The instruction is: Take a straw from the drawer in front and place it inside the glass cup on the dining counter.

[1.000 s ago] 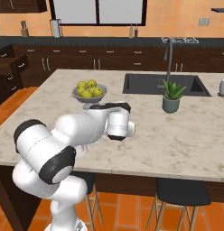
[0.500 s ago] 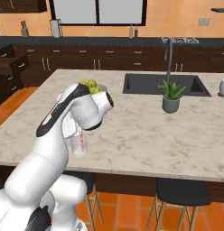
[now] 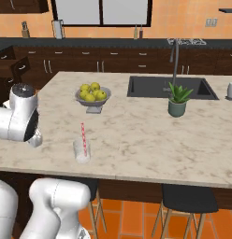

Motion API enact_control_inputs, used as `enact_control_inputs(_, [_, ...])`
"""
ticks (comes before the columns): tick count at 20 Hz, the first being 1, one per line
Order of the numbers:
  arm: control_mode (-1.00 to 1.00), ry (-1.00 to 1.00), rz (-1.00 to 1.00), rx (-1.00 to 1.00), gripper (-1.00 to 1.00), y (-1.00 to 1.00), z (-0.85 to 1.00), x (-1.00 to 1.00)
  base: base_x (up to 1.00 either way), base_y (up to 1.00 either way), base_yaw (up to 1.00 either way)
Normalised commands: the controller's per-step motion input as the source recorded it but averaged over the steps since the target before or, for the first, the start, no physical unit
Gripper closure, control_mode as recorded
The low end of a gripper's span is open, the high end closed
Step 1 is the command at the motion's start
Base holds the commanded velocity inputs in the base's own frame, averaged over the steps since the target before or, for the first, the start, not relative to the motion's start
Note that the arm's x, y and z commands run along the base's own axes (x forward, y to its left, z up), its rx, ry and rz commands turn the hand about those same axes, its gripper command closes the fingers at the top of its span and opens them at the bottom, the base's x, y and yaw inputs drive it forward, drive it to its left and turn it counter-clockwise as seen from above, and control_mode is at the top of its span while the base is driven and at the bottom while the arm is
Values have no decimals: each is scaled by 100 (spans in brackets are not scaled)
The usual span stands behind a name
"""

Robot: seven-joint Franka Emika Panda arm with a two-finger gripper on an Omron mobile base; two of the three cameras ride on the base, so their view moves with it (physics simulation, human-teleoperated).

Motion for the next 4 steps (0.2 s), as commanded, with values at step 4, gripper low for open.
enact_control_inputs(4, [-100,-2,4,-53,-100,54,0,0,0,0,0])
